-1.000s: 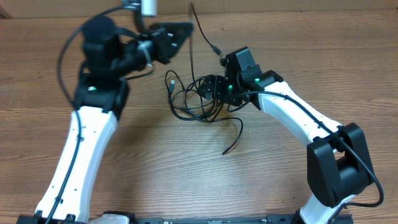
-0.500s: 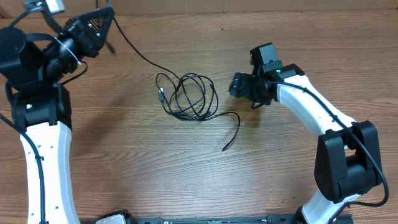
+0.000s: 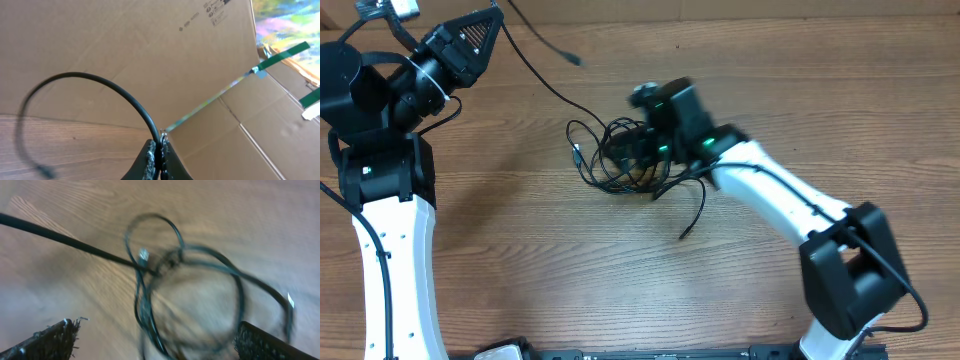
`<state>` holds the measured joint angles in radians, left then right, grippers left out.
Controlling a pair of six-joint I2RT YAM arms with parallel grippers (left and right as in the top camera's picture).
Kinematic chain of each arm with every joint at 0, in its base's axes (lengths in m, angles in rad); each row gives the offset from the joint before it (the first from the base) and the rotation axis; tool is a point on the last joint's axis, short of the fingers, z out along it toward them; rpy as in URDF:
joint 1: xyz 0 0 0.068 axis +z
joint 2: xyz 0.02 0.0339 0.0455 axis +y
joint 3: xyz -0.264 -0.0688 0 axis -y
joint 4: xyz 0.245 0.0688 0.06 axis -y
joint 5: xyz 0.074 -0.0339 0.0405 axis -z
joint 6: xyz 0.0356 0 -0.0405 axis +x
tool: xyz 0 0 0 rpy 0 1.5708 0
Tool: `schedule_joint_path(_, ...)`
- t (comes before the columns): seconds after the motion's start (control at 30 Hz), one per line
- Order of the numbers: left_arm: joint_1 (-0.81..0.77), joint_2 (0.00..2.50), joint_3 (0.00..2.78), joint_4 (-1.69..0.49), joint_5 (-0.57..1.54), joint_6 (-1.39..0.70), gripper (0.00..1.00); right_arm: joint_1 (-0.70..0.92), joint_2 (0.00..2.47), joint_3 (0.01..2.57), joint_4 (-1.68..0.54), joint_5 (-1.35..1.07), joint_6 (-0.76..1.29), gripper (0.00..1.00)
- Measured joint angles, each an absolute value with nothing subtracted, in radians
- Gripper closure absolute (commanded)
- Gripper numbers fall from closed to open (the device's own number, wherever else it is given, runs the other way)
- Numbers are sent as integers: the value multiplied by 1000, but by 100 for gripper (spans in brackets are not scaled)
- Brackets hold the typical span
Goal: Untangle cables
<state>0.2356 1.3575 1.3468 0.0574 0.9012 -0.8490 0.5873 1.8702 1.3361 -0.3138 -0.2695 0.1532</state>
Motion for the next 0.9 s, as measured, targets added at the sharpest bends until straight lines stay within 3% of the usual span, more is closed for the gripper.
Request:
schedule_joint_path(0.07,236,1357,1347,57,901,-878,96,636,1905,1340,-250,-178,140,25)
schedule_joint_path(0.17,236,1357,1347,57,900,-915,96,667,1990,1345,-231,-92,126,72)
schedule_joint_path(0.23,237,1357,1348,58,897,-933,96,670,2046,1345,-258,-41,130,92)
schedule_joint_path(0.5,343,1357,1413,53,904,-925,96,580,2077,1346,-458,165,210,96)
schedule_joint_path(0.9,643,1350,1603,4,899,-841,96,118,2054,1359,-648,168,281,96)
